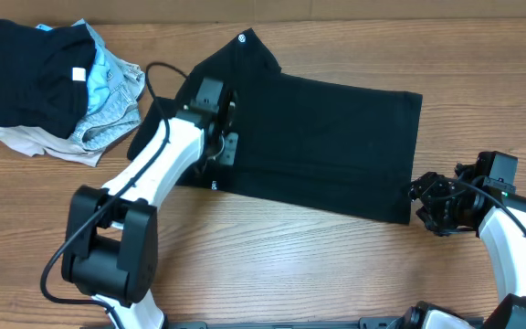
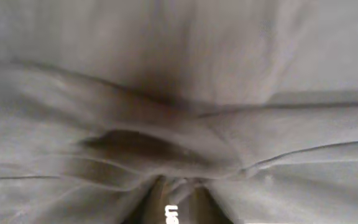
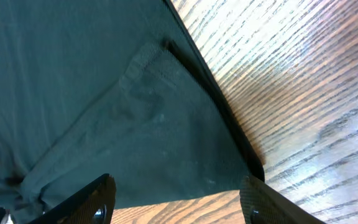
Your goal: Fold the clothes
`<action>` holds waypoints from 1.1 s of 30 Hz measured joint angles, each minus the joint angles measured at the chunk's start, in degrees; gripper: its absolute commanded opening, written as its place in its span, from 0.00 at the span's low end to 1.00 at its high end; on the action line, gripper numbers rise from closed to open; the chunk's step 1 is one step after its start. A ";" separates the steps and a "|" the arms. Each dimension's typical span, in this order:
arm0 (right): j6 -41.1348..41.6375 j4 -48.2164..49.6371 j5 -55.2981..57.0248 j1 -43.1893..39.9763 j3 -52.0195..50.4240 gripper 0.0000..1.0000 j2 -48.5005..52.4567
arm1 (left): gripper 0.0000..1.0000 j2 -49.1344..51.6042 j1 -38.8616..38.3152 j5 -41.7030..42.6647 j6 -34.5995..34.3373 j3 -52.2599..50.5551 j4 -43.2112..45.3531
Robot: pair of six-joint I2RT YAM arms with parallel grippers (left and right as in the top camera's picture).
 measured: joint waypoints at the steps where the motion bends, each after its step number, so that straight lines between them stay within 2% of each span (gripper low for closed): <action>1: 0.00 -0.07 0.00 0.00 0.00 0.68 0.00 | 0.35 -0.02 0.00 0.22 -0.07 1.25 -1.11; 5: 0.00 -0.20 0.00 0.00 0.00 0.68 0.00 | 0.37 -0.02 0.00 1.09 -0.35 0.70 -3.43; 8: 0.00 -0.17 0.00 0.00 0.00 0.69 0.00 | 0.38 -0.02 0.02 1.27 -0.33 -2.71 -2.16; 12: -0.02 -0.15 0.00 0.00 0.00 0.69 0.00 | 0.43 0.00 0.13 1.46 -0.35 -7.28 1.18; 15: 0.02 -0.02 0.00 0.00 0.00 0.70 0.00 | 0.49 0.00 0.13 1.46 -0.35 -8.07 2.03; 18: 0.00 -0.02 0.00 0.00 0.00 0.72 0.00 | 0.50 0.00 0.13 1.46 -0.35 -8.07 2.56; 26: 0.02 -0.02 0.00 0.00 0.00 0.72 0.00 | 0.43 0.00 0.13 1.44 -0.35 -9.46 5.20; 30: -0.02 0.04 0.00 0.00 0.00 0.72 0.00 | 0.37 0.00 0.13 1.42 -0.35 -11.08 6.60; 31: 0.00 0.04 0.00 0.00 0.00 0.72 0.00 | 0.32 0.00 0.13 1.42 -0.37 -11.19 6.67; 33: 0.00 0.04 0.02 0.00 0.00 0.72 0.00 | 0.15 0.00 0.13 1.42 -0.72 -11.21 7.02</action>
